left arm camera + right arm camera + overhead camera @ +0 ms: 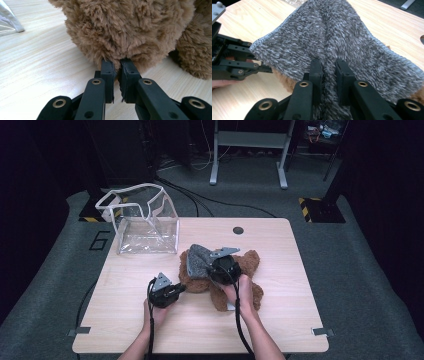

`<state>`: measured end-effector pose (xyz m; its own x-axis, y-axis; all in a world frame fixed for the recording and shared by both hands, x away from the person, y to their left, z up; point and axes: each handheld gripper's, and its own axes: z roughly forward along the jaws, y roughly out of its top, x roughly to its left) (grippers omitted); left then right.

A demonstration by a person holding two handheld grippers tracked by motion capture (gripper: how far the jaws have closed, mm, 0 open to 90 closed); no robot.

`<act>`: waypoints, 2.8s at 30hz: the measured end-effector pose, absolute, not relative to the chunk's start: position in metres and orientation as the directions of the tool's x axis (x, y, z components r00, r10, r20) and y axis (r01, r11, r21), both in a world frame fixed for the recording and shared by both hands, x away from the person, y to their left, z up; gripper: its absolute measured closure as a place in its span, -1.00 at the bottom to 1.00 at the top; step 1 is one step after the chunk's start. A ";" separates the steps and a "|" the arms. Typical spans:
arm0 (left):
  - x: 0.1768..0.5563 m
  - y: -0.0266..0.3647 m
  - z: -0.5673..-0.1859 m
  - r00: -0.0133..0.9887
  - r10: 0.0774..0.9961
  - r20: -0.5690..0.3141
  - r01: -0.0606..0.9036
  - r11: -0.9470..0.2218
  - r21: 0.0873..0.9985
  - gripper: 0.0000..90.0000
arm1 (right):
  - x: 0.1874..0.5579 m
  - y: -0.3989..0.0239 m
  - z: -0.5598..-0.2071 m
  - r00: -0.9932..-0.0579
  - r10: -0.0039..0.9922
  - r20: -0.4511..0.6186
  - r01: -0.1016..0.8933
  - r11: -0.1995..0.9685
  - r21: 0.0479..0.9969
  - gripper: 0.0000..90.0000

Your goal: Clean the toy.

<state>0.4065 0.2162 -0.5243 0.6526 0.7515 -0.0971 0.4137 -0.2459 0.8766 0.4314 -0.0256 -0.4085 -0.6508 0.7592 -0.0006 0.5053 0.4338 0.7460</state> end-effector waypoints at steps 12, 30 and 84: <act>0.406 0.215 -0.524 0.648 0.755 -0.103 0.422 -0.243 0.874 0.82 | 0.412 -0.018 -0.419 -0.694 0.720 0.016 0.493 0.459 0.739 0.73; 0.407 0.216 -0.525 0.646 0.756 -0.103 0.415 -0.235 0.879 0.80 | 0.392 -0.020 -0.450 -0.723 0.688 0.062 0.524 0.489 0.698 0.75; 0.406 0.218 -0.524 0.644 0.757 -0.114 0.419 -0.223 0.880 0.80 | 0.423 -0.036 -0.376 -0.624 0.781 -0.011 0.470 0.387 0.794 0.76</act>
